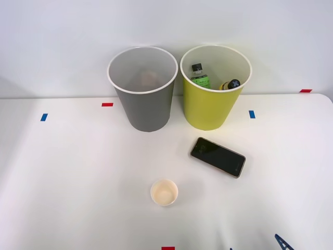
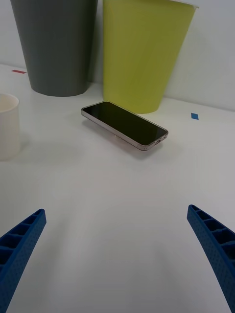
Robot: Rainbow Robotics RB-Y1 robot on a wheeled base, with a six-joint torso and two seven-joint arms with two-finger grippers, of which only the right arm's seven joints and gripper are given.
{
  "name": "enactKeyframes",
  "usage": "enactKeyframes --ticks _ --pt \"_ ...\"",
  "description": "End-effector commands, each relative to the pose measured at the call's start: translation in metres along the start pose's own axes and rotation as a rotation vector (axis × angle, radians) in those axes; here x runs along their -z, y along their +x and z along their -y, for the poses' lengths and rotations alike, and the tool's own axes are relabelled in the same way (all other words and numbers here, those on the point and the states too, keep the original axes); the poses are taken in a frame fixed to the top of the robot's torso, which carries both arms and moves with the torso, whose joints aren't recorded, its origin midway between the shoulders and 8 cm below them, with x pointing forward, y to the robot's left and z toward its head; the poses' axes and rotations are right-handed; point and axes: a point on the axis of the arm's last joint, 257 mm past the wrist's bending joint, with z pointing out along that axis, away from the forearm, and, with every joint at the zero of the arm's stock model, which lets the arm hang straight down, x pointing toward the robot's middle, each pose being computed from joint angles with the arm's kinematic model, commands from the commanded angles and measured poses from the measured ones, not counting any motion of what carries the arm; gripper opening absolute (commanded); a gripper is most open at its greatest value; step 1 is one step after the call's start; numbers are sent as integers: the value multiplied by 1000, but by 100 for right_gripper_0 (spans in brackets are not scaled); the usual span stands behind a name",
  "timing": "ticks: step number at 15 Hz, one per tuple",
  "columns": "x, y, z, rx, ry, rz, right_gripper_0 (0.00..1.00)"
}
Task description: Put cans in the gray bin, plastic bottles in the light green bin
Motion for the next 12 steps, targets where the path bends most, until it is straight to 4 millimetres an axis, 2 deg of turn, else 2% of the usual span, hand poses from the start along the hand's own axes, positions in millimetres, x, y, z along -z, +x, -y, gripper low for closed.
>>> enactKeyframes --ticks 1,12 --pt "0 0 0 0 0 0 100" --pt "0 0 0 0 0 0 100"
